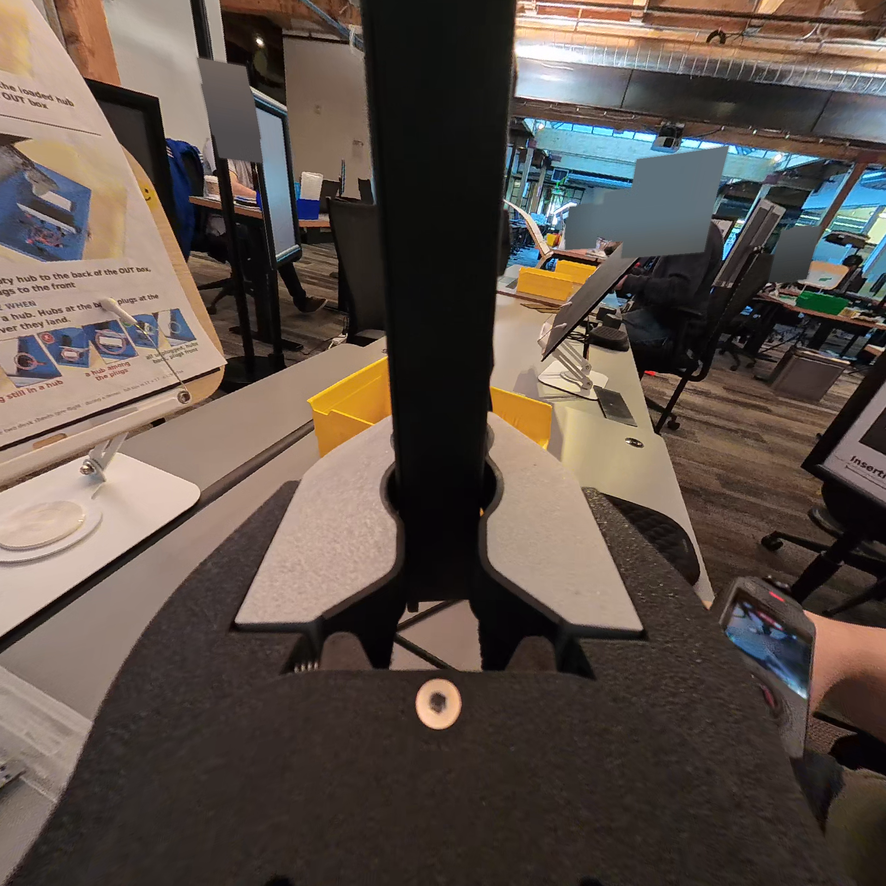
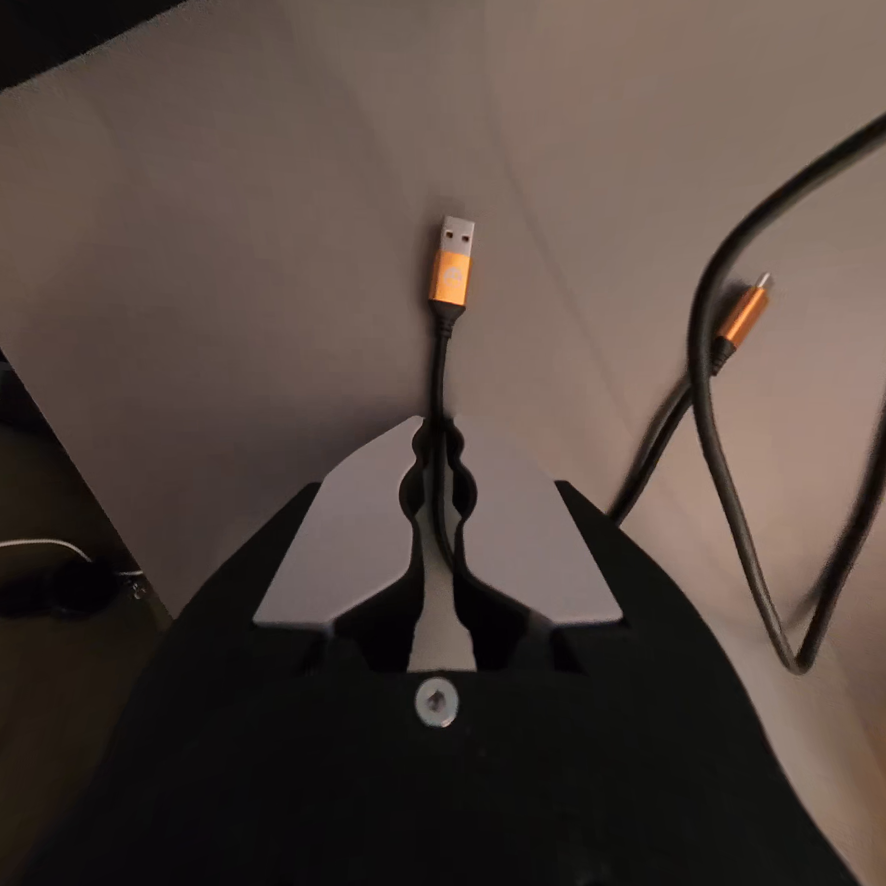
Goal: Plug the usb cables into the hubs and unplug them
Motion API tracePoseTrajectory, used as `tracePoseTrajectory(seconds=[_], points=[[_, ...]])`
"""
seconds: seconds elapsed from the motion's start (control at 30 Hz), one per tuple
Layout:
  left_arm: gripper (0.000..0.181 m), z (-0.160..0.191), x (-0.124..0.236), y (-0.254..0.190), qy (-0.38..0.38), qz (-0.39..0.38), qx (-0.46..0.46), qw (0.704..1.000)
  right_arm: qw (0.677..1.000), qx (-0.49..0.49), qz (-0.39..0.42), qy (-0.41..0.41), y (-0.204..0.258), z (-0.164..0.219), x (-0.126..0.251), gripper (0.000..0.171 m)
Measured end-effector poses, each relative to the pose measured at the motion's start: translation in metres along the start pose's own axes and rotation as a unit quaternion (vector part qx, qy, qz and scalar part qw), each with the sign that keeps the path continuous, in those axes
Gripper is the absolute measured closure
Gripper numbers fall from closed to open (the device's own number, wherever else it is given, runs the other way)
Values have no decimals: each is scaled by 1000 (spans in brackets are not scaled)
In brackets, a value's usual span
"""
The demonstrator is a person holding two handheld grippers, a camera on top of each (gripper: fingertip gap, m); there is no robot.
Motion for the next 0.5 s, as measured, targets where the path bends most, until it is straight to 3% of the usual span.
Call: tracePoseTrajectory(seconds=[0.23,0.5], points=[[155,5,-7,-3,14,2,-7,1000,991,-71,-27,-114,3,-29,-10,150],[155,3,-7,-7,19,3,-18,1000,992,-67,-11,-104,-2,-33,-21,153]])
Point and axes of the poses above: each gripper's, where its closed fingertips meet, x back along the fingers, z out of its underside, y = z × x across the jaws, the point moved 3 cm from there along x, back along the fingers, and after that the axes turned 7 degrees about z, right-handed, at the moved point
